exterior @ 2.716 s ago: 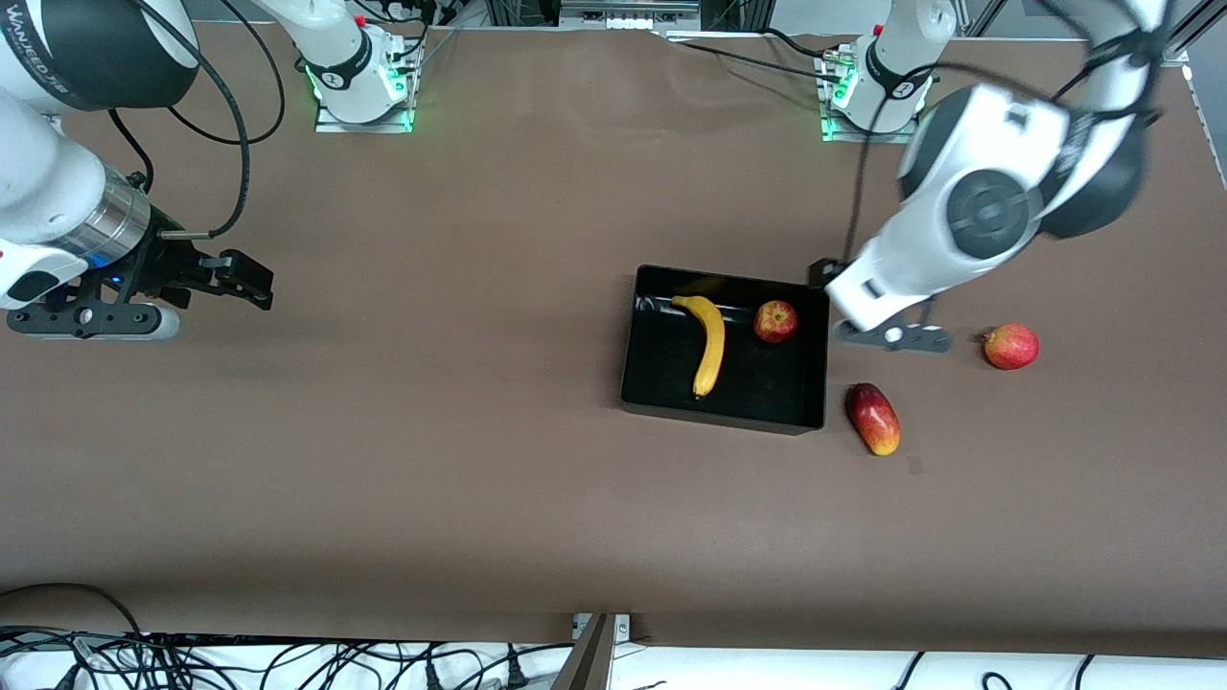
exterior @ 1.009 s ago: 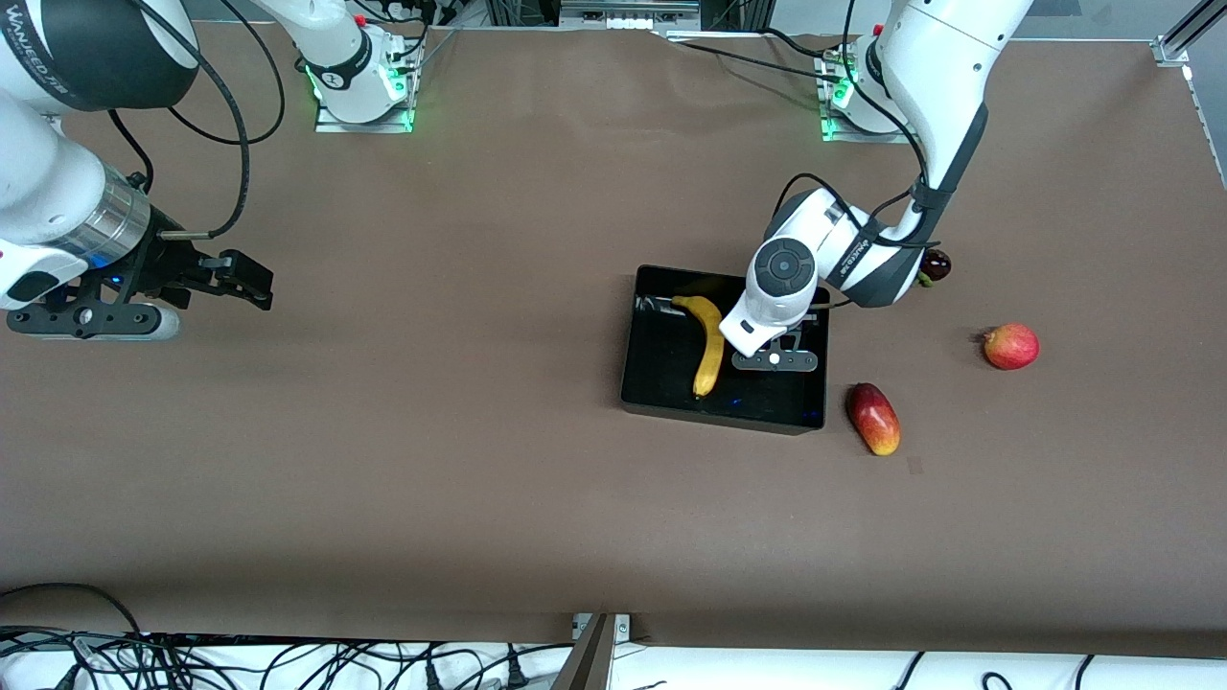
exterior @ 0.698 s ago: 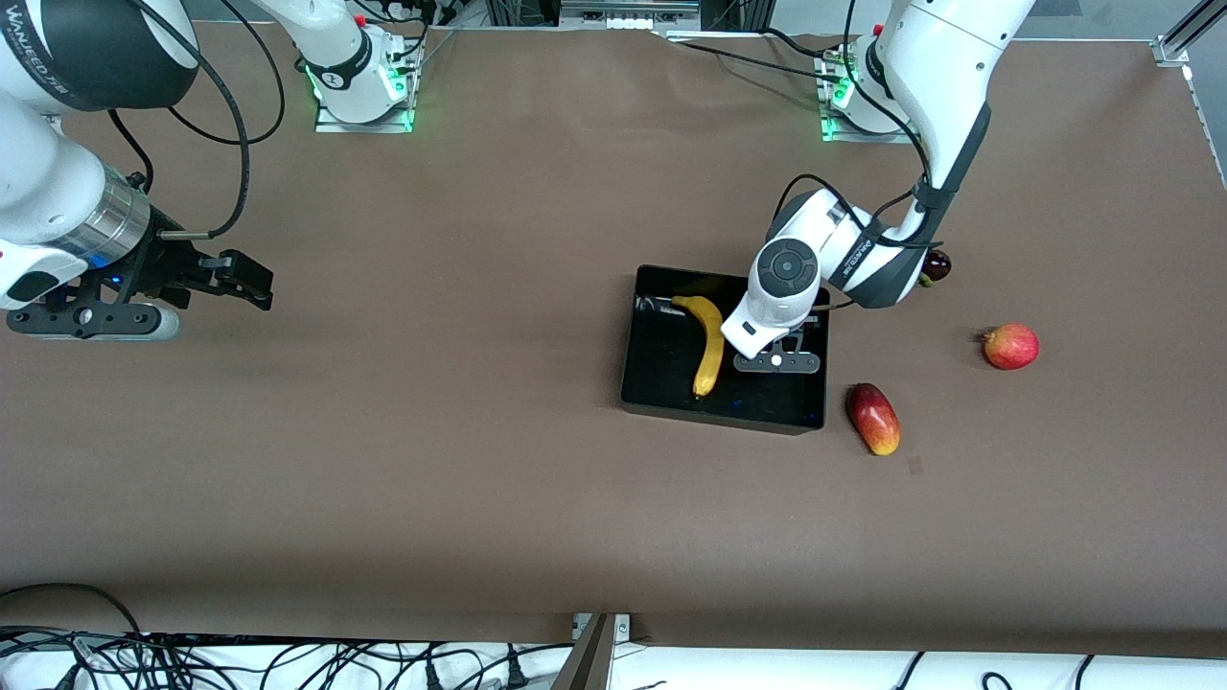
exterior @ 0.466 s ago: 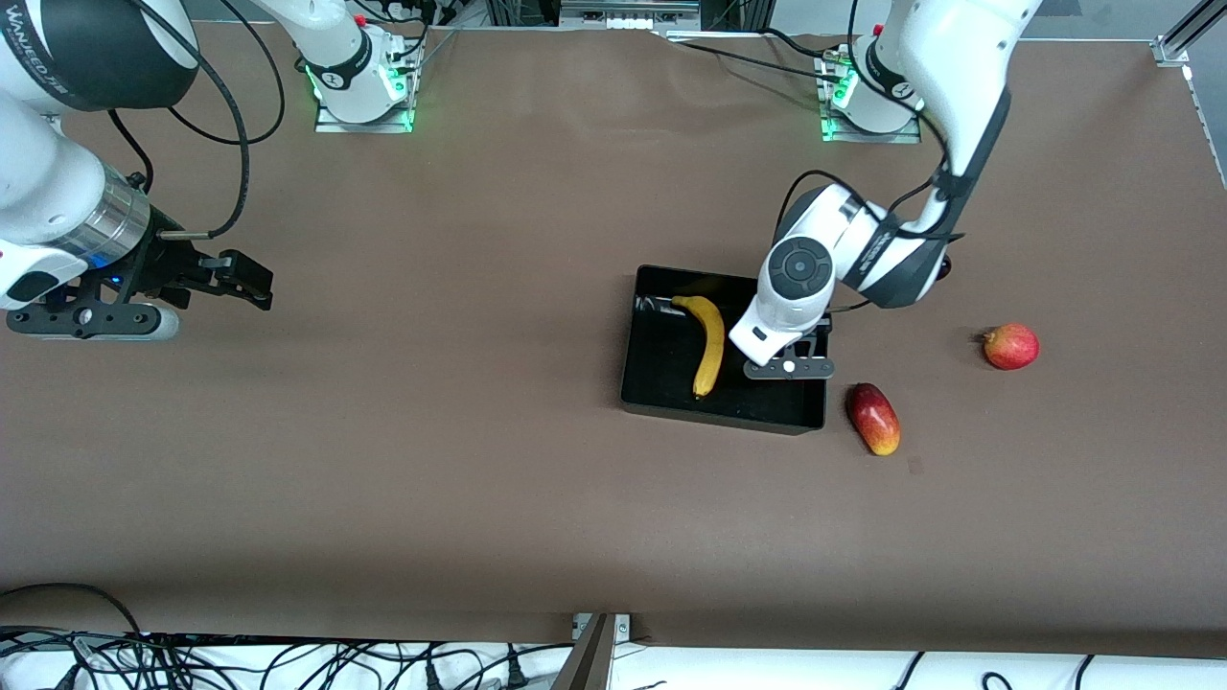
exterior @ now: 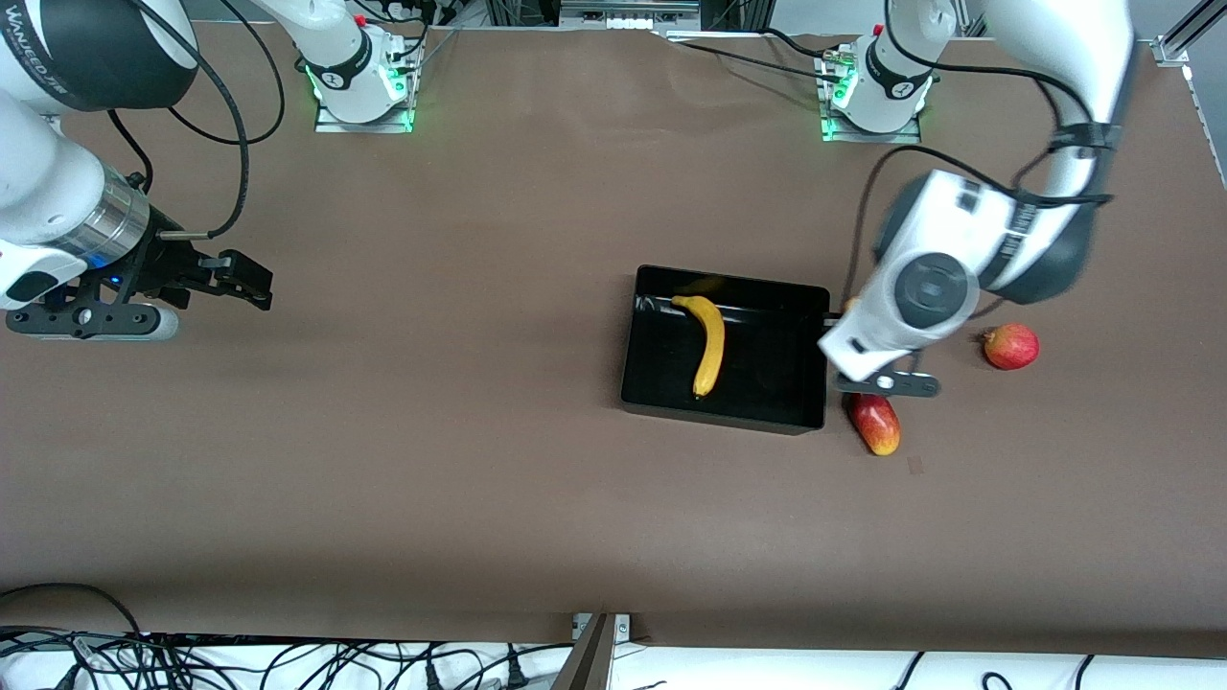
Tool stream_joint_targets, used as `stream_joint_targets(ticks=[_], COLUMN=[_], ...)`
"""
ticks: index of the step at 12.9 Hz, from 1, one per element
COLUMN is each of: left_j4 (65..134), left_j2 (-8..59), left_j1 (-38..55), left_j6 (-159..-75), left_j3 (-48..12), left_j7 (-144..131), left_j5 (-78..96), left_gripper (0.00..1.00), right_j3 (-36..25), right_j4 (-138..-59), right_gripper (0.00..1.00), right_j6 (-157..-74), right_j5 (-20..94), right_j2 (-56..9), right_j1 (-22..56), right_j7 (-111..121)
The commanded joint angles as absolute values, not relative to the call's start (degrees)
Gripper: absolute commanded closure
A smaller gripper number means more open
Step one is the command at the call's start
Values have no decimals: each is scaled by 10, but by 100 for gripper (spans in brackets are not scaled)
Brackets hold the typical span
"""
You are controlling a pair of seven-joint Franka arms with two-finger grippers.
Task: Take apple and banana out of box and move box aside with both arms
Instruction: 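Lift the apple out and set it beside the mango, opening the left gripper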
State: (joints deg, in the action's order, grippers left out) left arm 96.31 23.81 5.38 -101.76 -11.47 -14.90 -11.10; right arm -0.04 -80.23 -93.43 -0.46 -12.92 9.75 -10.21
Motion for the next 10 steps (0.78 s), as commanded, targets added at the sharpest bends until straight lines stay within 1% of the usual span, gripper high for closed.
stream_joint_targets(ticks=[1, 2, 3, 4, 5, 7, 8, 9, 10], left_j4=[1025, 1071, 1129, 1196, 1242, 1300, 1309, 1307, 1304], left_j2=[227, 209, 192, 175, 172, 178, 183, 185, 185], left_j1=[5, 3, 0, -25, -45, -51, -52, -52, -52], left_j6=[-1041, -1077, -1134, -1217, -1285, -1381, -1399, -1398, -1397], left_j3=[-120, -119, -119, -119, -119, -118, -118, -118, -118], left_j7=[-83, -79, -78, -62, -37, -32, -32, -32, -32], left_j5=[-100, -100, -105, -108, -108, -108, -108, -108, -108], left_gripper=[68, 68, 70, 70, 68, 64, 52, 2, 0], right_j3=[3, 2, 3, 2, 3, 3, 3, 3, 3], right_j4=[-803, -803, -803, -803, -803, -803, -803, -803, -802], right_gripper=[0, 0, 0, 0, 0, 0, 0, 0, 0], right_j6=[-936, -936, -936, -936, -936, -936, -936, -936, -936], right_j5=[-3, -3, -3, -3, -3, -3, -3, -2, -2], right_j2=[-126, -126, -126, -125, -126, -125, -126, -125, -125], right_j1=[93, 93, 93, 93, 93, 94, 94, 95, 97], right_j7=[-91, -91, -91, -91, -91, -91, -91, -91, -91])
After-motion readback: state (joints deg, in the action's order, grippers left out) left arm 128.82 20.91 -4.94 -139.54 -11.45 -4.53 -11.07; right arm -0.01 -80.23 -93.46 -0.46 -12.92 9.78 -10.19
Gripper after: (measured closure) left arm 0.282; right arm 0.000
